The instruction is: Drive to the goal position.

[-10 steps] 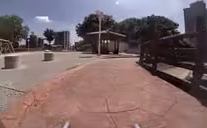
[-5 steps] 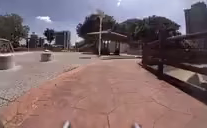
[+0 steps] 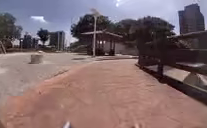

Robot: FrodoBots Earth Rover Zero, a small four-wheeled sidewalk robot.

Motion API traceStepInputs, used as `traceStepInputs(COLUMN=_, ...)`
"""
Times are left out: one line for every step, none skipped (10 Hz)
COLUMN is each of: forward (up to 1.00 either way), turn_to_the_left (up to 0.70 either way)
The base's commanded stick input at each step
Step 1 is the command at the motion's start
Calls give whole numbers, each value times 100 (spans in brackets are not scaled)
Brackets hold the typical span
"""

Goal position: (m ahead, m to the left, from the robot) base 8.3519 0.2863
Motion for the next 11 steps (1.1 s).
traceStepInputs(forward=70, turn_to_the_left=-15)
traceStepInputs(forward=70, turn_to_the_left=-35)
traceStepInputs(forward=70, turn_to_the_left=-35)
traceStepInputs(forward=70, turn_to_the_left=-24)
traceStepInputs(forward=70, turn_to_the_left=-1)
traceStepInputs(forward=70, turn_to_the_left=0)
traceStepInputs(forward=70, turn_to_the_left=0)
traceStepInputs(forward=70, turn_to_the_left=0)
traceStepInputs(forward=70, turn_to_the_left=0)
traceStepInputs(forward=70, turn_to_the_left=0)
traceStepInputs(forward=70, turn_to_the_left=0)
